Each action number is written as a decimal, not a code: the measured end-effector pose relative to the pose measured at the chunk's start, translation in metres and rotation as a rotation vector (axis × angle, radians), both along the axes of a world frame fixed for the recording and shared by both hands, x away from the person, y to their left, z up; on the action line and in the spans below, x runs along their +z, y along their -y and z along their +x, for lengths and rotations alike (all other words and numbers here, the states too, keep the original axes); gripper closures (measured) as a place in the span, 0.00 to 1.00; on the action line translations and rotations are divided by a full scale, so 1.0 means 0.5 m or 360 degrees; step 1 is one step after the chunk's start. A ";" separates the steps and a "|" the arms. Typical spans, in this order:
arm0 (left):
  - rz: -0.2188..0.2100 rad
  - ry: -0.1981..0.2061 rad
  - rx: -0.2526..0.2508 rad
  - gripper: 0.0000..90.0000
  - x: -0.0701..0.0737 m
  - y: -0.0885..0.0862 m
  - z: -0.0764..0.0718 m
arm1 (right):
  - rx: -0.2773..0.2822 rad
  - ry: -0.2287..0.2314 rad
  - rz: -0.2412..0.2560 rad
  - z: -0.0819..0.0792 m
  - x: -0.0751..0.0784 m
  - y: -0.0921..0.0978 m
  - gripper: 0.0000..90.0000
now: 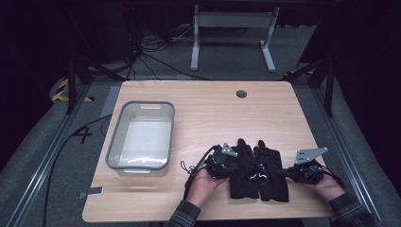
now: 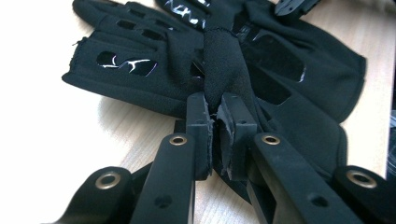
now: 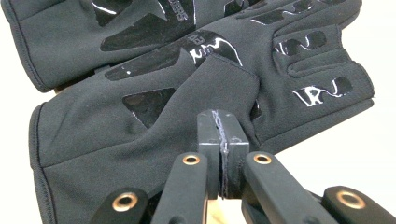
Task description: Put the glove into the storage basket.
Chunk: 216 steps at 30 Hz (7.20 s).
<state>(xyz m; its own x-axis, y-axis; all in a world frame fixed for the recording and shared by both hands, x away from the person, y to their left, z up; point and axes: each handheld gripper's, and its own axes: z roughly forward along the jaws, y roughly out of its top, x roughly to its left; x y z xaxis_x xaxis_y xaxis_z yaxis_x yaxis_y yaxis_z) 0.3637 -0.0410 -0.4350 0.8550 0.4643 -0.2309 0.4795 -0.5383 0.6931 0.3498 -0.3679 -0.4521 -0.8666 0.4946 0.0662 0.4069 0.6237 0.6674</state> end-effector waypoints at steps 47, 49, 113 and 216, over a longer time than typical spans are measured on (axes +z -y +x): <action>-0.0173 -0.0012 -0.0122 0.93 0.059 0.075 0.042 | 0.0118 0.0035 0.0004 0.045 -0.004 -0.091 1.00; -0.0172 -0.0016 -0.0124 0.93 0.058 0.078 0.043 | 0.0117 0.0045 0.0000 0.044 -0.002 -0.087 1.00; -0.0102 0.0005 -0.0235 1.00 0.023 0.191 0.043 | -0.0346 0.0105 0.0096 0.071 0.011 0.073 0.45; 0.0276 0.0010 0.0149 0.09 -0.044 0.040 0.060 | -0.0526 0.0198 0.0028 0.091 -0.018 0.086 0.17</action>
<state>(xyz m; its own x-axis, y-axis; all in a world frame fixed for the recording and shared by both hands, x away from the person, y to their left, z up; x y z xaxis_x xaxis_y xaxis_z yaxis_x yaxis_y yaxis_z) 0.3940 -0.0612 -0.4571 0.8074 0.5742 -0.1356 0.5292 -0.6030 0.5969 0.3952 -0.4110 -0.4613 -0.6619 0.7493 -0.0189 0.4997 0.4600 0.7340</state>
